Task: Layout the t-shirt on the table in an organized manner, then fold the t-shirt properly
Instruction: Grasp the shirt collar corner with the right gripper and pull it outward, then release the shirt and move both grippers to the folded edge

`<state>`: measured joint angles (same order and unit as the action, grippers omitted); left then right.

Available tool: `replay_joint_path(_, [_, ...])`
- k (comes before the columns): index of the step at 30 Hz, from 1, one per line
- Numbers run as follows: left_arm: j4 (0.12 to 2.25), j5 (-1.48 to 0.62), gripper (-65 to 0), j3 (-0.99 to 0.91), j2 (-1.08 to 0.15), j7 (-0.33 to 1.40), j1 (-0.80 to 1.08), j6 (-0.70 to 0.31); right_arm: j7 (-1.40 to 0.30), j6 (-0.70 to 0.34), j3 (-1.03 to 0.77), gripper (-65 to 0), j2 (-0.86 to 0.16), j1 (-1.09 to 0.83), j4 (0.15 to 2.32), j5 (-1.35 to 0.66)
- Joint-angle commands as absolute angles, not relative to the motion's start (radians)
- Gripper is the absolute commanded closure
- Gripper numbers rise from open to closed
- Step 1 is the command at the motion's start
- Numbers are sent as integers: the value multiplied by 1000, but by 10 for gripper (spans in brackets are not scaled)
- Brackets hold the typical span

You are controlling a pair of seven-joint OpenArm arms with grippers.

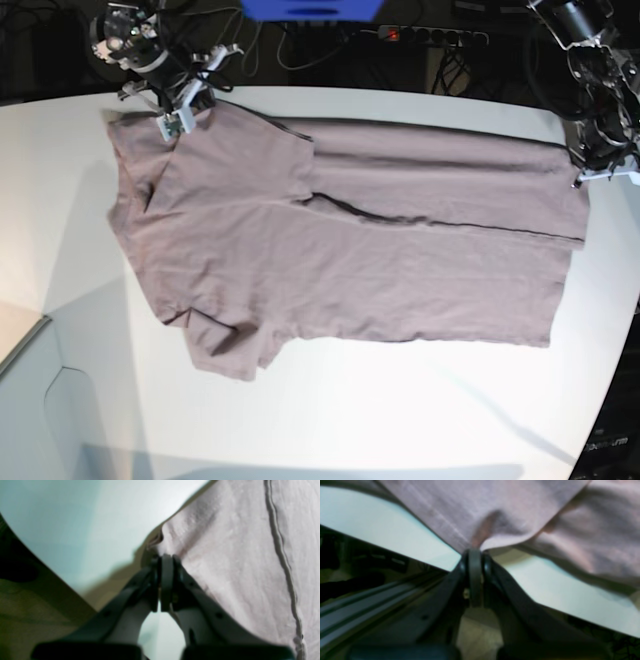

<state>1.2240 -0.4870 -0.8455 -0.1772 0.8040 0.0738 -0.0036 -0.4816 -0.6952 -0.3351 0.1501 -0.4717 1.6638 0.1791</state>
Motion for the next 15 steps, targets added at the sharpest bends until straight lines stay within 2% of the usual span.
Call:
replay_joint_path(1, [1244, -492, -1, -849, -193, 792, 64, -7, -456, -698, -337, 0, 148, -469, 1709, 165])
replay_joint_path(8, [1244, -492, -1, -849, -193, 789, 64, -7, -463, -698, -329, 0, 148, -426, 1870, 165])
replay_joint_path(15, [1244, -492, -1, -849, -193, 791, 64, -7, -464, -698, -329, 0, 143, -252, 1837, 168])
